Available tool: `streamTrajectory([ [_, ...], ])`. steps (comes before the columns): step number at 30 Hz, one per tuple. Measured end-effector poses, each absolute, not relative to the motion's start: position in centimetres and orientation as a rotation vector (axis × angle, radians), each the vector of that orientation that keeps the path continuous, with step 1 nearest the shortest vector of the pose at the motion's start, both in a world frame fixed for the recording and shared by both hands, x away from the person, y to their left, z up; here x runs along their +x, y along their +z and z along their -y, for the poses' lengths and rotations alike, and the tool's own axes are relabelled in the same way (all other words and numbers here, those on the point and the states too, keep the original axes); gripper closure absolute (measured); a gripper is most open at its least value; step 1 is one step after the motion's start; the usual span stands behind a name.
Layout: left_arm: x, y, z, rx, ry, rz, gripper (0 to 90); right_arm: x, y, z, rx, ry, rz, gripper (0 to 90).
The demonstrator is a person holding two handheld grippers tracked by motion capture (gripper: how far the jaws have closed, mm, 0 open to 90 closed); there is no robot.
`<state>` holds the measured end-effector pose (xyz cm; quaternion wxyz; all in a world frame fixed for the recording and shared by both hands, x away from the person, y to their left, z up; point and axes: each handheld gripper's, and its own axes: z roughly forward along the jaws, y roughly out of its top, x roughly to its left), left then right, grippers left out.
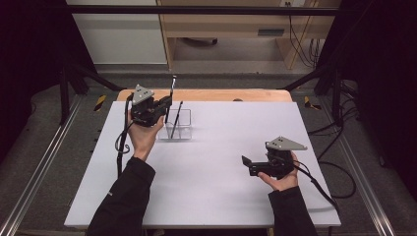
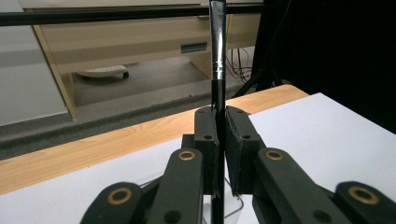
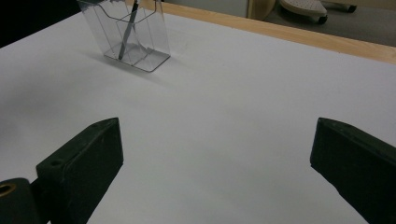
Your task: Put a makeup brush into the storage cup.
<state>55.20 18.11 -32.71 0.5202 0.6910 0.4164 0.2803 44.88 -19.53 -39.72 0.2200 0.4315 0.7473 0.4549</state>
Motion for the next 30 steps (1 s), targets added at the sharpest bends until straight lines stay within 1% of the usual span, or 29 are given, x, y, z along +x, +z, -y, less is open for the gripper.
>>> streamTrajectory([
  [14, 56.7, -33.0, -17.8, 1.654, 0.688, -1.016, 83.3, 44.9, -39.7, 19.6, 1.195, 1.261, -2.064, 3.0],
  [30, 58.5, -34.2, -17.6, 1.653, 0.698, -1.045, 83.3, 44.9, -39.8, 19.6, 1.199, 1.257, -2.069, 3.0],
])
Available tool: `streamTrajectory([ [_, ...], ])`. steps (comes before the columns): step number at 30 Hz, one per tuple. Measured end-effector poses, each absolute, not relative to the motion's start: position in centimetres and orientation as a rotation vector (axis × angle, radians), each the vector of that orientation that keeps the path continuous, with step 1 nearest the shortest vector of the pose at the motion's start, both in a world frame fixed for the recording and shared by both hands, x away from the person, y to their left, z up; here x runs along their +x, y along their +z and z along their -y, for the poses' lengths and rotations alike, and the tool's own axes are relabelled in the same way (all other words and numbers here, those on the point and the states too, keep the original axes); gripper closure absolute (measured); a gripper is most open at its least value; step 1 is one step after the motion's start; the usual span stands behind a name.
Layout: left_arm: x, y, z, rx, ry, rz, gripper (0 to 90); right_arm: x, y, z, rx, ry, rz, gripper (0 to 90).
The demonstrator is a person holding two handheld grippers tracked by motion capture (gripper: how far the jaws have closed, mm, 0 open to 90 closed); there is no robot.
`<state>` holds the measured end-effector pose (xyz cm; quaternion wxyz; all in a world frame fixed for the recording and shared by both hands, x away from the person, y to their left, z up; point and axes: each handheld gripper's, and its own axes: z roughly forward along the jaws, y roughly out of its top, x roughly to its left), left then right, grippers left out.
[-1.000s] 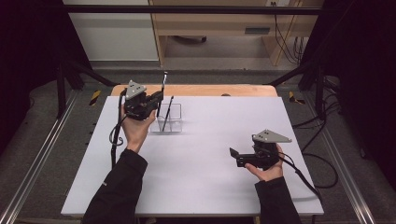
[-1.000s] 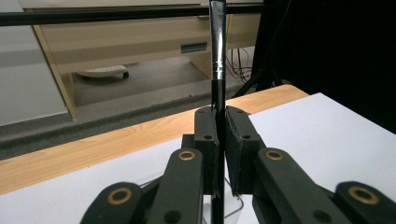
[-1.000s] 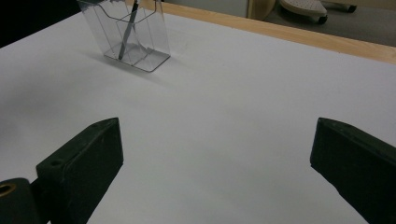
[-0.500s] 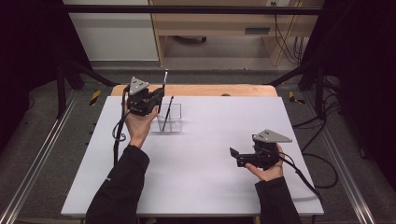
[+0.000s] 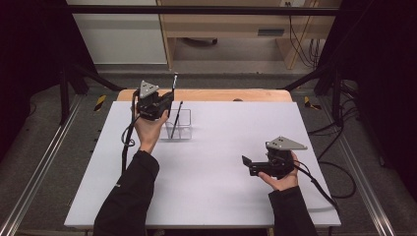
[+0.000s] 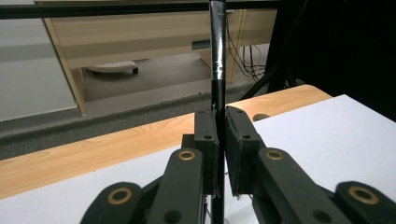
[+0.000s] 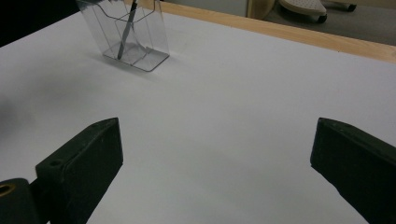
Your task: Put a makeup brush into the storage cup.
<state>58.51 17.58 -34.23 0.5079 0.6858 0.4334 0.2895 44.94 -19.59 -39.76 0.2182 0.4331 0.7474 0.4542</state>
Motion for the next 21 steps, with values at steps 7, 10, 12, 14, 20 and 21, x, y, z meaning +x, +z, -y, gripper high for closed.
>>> streamTrajectory([
  [7, 59.1, -34.8, -17.3, 1.654, 0.702, -1.047, 83.3, 44.9, -39.8, 19.6, 1.199, 1.258, -2.069, 3.0],
  [10, 59.5, -35.2, -17.2, 1.661, 0.703, -1.052, 83.3, 44.9, -39.7, 19.7, 1.198, 1.261, -2.067, 3.0],
  [12, 59.7, -35.5, -17.2, 1.664, 0.705, -1.054, 83.3, 44.9, -39.7, 19.7, 1.199, 1.260, -2.067, 3.0],
  [14, 59.8, -35.6, -17.2, 1.666, 0.705, -1.055, 83.3, 44.9, -39.7, 19.7, 1.199, 1.260, -2.067, 3.0],
  [20, 60.4, -36.3, -17.2, 1.678, 0.711, -1.068, 83.3, 45.0, -39.8, 19.7, 1.200, 1.260, -2.068, 3.0],
  [21, 60.4, -36.4, -17.2, 1.678, 0.711, -1.069, 83.3, 44.9, -39.7, 19.7, 1.200, 1.260, -2.068, 3.0],
])
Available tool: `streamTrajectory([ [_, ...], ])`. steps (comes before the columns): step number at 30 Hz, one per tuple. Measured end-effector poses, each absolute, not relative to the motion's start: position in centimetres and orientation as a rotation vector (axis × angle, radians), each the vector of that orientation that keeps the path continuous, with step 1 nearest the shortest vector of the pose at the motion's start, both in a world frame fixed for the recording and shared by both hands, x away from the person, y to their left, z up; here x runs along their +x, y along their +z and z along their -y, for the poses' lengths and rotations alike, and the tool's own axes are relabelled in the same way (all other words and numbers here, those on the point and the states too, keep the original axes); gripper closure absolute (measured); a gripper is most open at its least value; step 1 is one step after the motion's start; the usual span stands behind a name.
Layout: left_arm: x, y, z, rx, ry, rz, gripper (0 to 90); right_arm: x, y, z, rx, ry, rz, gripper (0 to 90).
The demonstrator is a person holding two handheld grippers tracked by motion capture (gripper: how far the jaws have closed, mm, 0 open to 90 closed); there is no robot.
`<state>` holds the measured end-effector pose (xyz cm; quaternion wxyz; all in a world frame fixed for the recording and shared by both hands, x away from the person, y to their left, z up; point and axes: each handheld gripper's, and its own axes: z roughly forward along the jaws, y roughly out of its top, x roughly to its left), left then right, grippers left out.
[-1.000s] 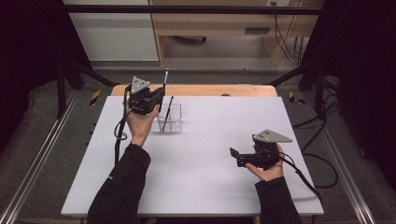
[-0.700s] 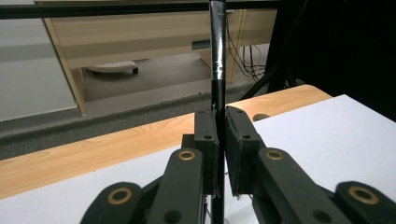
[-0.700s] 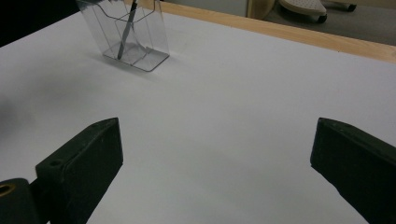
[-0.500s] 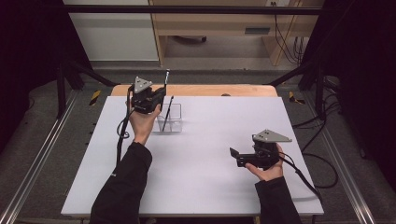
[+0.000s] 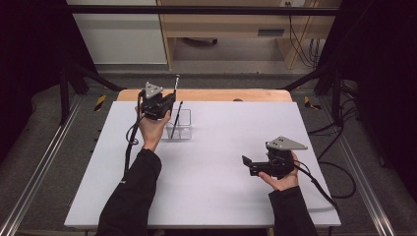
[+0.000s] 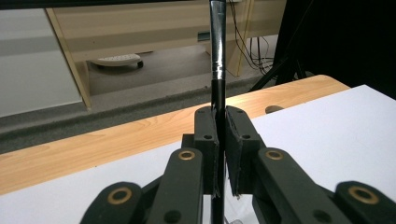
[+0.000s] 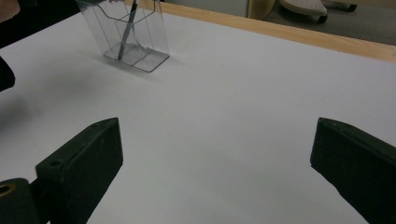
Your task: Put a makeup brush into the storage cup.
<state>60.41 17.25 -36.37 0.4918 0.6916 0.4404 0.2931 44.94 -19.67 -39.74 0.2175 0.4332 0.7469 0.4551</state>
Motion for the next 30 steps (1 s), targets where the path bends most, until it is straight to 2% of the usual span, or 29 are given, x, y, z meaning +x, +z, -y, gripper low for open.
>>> streamTrajectory([
  [30, 60.0, -39.7, -17.7, 1.694, 0.701, -1.102, 83.3, 44.9, -39.8, 19.6, 1.198, 1.263, -2.072, 3.0],
])
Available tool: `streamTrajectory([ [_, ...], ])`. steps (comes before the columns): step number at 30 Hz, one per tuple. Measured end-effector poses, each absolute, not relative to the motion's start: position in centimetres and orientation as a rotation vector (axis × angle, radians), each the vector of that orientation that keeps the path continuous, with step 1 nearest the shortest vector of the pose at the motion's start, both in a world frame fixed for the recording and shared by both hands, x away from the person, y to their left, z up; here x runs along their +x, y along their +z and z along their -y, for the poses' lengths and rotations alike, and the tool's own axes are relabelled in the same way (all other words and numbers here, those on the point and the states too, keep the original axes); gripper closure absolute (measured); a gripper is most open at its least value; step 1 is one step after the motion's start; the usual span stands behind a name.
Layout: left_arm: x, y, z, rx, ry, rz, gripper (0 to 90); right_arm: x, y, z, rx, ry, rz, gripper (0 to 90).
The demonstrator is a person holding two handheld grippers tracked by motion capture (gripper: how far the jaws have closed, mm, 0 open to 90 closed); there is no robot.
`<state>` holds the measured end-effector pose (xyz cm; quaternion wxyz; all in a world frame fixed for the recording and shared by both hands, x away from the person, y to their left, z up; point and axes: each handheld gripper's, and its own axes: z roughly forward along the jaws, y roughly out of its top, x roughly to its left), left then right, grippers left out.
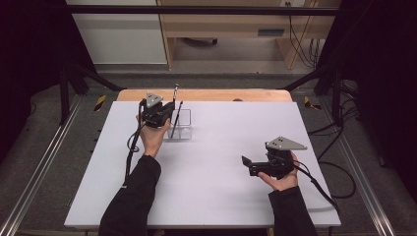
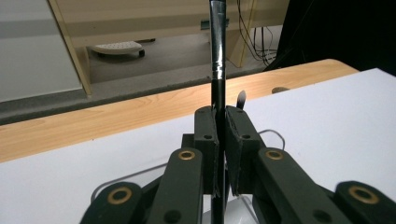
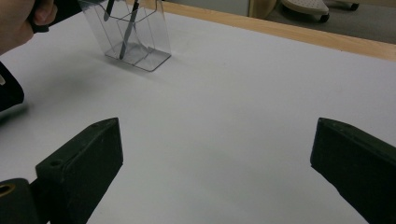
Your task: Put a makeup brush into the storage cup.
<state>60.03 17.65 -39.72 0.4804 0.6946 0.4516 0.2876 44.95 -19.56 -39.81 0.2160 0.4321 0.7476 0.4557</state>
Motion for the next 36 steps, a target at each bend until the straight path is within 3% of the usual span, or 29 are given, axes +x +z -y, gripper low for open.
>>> streamTrajectory([
  [25, 58.5, -41.0, -18.2, 1.750, 0.690, -1.097, 82.5, 44.9, -39.7, 19.4, 1.191, 1.265, -2.072, 3.0],
  [36, 56.0, -39.8, -19.0, 1.743, 0.666, -1.064, 68.2, 44.7, -39.4, 19.5, 1.193, 1.274, -2.061, 3.0],
])
